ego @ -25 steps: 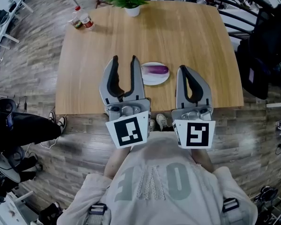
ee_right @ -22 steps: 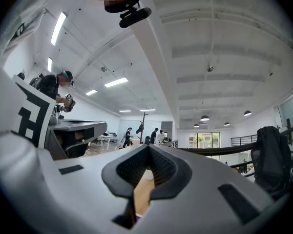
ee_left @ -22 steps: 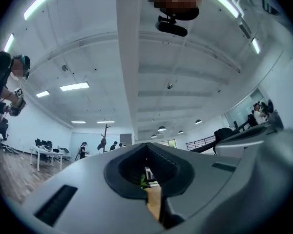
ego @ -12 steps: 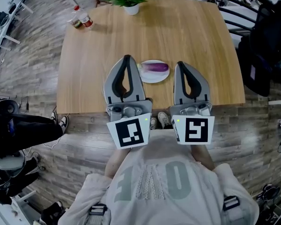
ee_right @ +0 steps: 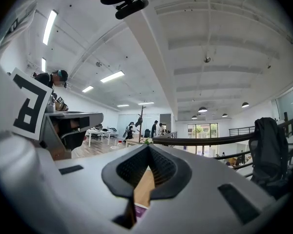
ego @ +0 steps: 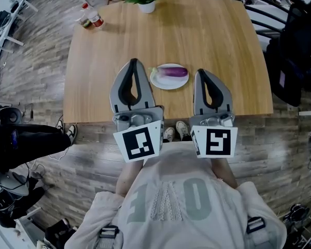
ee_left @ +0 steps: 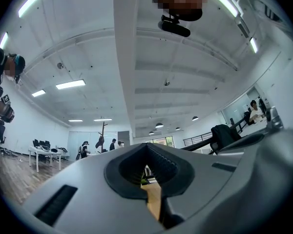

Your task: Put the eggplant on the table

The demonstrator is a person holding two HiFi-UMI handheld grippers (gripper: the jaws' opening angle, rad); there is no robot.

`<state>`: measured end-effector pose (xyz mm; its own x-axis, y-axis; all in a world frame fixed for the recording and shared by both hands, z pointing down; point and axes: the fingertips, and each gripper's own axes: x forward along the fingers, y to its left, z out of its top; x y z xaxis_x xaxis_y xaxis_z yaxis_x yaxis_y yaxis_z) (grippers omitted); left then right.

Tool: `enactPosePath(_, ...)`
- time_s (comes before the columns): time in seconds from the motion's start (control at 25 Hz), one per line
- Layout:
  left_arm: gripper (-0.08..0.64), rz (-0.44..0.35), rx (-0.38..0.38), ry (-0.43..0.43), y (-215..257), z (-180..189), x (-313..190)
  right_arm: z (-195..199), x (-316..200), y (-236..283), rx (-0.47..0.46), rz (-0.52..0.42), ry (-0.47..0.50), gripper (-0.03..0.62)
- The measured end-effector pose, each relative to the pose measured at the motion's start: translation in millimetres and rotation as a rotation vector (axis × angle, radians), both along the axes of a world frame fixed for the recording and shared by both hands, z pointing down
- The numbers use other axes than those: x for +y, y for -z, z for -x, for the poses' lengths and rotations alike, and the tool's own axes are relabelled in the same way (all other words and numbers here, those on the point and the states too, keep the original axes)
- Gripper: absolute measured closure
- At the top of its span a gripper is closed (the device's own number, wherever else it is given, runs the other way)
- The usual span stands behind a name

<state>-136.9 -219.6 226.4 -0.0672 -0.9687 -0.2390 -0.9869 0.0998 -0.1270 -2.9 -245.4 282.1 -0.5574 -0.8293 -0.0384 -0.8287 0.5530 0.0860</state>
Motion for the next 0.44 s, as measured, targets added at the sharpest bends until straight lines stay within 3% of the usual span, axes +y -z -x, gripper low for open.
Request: enactPosePath(0.44, 0.551, -0.015, 0.004, 0.015, 1, 9, -5, -7, -11, -8, -0.016, 0.021, -0.008, 0.574)
